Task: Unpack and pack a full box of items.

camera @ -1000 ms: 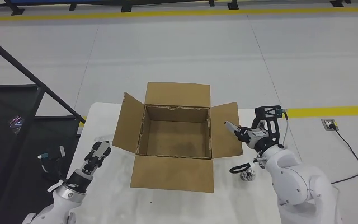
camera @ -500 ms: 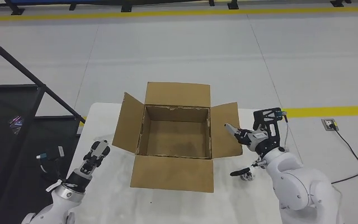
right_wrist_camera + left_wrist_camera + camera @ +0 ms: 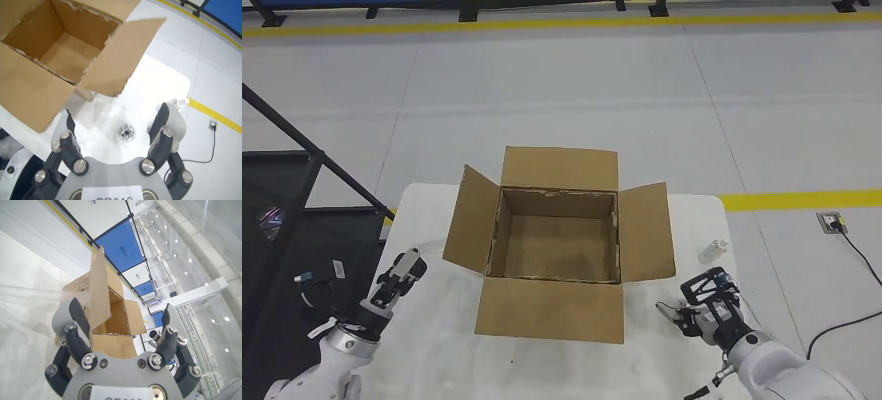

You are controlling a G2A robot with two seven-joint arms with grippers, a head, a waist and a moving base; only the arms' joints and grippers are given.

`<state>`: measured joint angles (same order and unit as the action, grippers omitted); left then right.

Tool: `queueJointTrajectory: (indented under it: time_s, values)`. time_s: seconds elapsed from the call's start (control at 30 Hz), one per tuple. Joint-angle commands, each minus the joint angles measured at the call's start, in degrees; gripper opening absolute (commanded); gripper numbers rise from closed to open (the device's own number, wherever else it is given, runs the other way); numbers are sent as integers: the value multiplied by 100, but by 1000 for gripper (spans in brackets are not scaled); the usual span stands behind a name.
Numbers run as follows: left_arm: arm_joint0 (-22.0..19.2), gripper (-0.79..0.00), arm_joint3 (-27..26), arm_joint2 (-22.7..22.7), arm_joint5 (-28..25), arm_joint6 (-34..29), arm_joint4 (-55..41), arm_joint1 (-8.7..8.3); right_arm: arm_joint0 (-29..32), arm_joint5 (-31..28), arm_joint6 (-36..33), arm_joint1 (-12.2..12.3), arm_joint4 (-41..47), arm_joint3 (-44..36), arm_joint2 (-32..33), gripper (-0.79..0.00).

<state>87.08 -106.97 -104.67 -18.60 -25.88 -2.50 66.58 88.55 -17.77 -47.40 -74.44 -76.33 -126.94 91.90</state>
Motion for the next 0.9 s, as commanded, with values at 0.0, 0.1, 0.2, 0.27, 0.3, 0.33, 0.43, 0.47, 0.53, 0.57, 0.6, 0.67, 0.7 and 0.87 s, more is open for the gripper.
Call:
queueJointTrajectory:
  time_s: [0.0, 0.1, 0.2, 0.27, 0.3, 0.33, 0.43, 0.47, 0.53, 0.57, 0.6, 0.67, 0.7, 0.87]
  values:
    - [1, 0, -2, 1, 0, 1, 2, 0, 162, 15, 66, 9, -18, 156, 20, 0]
    - [1, 0, -2, 1, 0, 1, 2, 0, 331, 8, 151, 25, 16, 403, 83, 0]
    - [1, 0, -2, 1, 0, 1, 2, 0, 309, 54, 171, 35, 217, 778, 158, 0]
    - [1, 0, -2, 1, 0, 1, 2, 0, 189, 82, 133, 41, 337, 1071, 149, 0]
    - [1, 0, -2, 1, 0, 1, 2, 0, 107, 126, 128, 41, 430, 1217, 139, 0]
    - [1, 0, -2, 1, 0, 1, 2, 0, 16, 144, 111, 44, 469, 1358, 131, 0]
    - [1, 0, -2, 1, 0, 1, 2, 0, -261, 337, 71, 44, 516, 1736, 54, 0]
    - [1, 0, -2, 1, 0, 1, 2, 0, -342, 354, 72, 46, 507, 1854, 14, 0]
    - [1, 0, -2, 1, 0, 1, 2, 0, -490, 507, 51, 48, 391, 2046, -55, 0]
    - [1, 0, -2, 1, 0, 1, 2, 0, -547, 545, 60, 47, 349, 2118, -105, 0]
    - [1, 0, -2, 1, 0, 1, 2, 0, -595, 564, 64, 48, 352, 2183, -140, 0]
    - [1, 0, -2, 1, 0, 1, 2, 0, -668, 565, 53, 55, 314, 2279, -181, 0]
    - [1, 0, -2, 1, 0, 1, 2, 0, -700, 598, 43, 60, 234, 2323, -198, 0]
    - [1, 0, -2, 1, 0, 1, 2, 0, -822, 738, 63, 66, 30, 2512, -353, -305]
